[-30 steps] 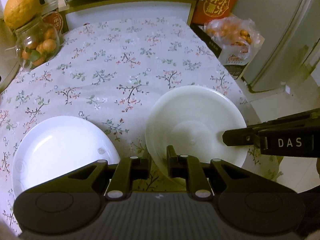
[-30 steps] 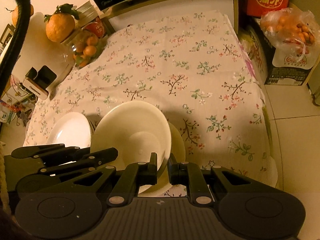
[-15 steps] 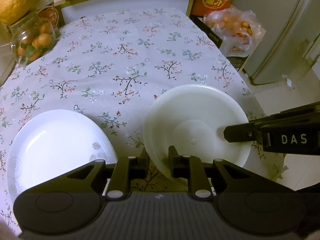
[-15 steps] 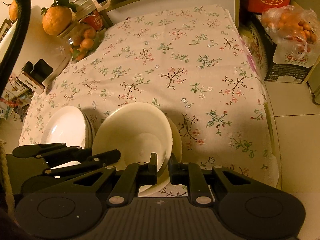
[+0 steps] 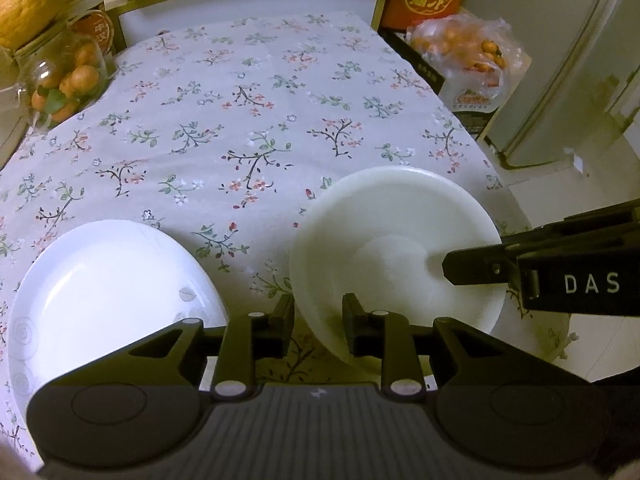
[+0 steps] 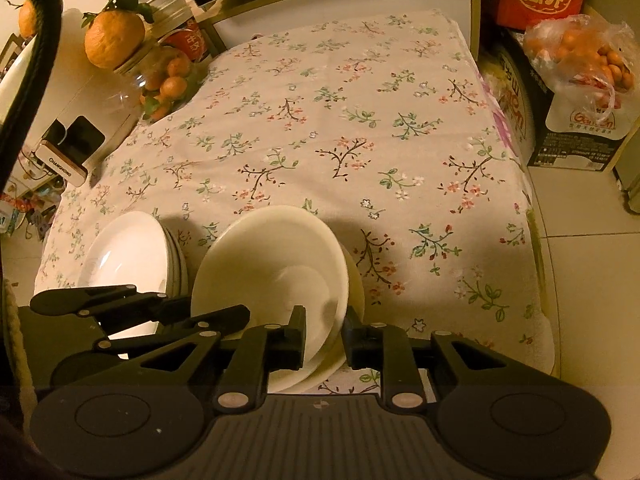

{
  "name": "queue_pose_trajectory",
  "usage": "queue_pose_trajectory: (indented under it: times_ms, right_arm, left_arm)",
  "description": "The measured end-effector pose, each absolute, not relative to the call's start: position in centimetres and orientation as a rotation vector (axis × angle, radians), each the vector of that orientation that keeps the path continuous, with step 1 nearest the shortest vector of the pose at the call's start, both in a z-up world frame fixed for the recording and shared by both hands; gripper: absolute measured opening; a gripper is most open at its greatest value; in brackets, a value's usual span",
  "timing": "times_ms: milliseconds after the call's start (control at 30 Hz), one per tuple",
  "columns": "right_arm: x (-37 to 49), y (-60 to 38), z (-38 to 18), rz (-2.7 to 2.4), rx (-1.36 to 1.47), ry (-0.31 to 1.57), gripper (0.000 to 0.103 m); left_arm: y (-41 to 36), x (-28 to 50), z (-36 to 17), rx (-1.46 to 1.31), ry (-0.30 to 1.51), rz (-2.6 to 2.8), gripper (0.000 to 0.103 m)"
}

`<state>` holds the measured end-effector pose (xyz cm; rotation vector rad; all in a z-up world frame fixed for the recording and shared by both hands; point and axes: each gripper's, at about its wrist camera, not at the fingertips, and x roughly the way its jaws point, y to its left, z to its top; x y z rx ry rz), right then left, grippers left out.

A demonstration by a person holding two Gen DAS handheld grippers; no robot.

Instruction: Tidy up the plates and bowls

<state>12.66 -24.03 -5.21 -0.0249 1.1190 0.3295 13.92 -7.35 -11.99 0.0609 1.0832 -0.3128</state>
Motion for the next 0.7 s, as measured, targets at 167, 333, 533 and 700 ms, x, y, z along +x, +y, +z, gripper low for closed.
queue_pose_trajectory:
  times_ms: [167,333,533,700]
  right_arm:
    - [12.8,-24.2,-5.0,0.324,-0.028,1.107,0.020]
    - [13.0,-24.7,-4.7,0.310,-0.017,1.093,0.024]
    - [13.1,-24.9,-4.3,0.316,-0.010,1.080,0.025]
    - [13.2,-25.5,-3.9,0.307,0.009,1.065,0.025]
  left_arm:
    - [-7.4,13.9,-11.9,0.059,1.079,-0.310,0.024]
    - [-7.1,13.9,-11.4,0.038,1.074,-0.311,0.028]
    - [-6.9,14.0,-11.0,0.012,1.071,-0.321,0.034]
    - [-6.7,14.1,-10.8,-0.012,1.070,-0.317,0.037]
